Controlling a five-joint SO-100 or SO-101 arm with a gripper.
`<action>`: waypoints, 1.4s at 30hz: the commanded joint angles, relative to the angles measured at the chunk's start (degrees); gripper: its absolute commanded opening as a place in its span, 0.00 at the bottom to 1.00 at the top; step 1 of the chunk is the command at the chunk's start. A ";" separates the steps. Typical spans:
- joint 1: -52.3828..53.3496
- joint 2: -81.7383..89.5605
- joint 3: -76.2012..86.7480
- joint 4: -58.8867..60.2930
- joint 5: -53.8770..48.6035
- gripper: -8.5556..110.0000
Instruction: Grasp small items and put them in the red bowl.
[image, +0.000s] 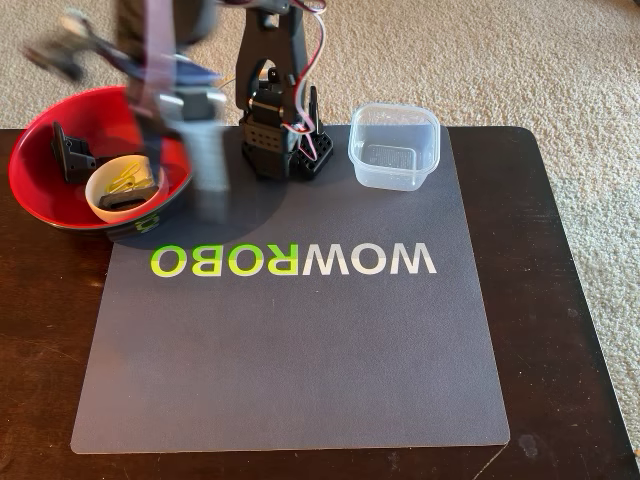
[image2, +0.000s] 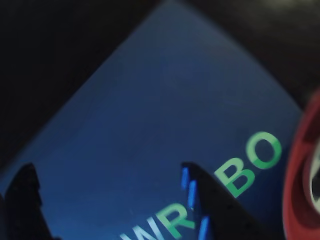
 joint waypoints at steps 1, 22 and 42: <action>-11.43 -0.18 1.49 0.09 9.32 0.40; -58.01 40.08 66.45 -0.53 31.73 0.46; -73.92 -1.76 65.21 -21.71 15.56 0.25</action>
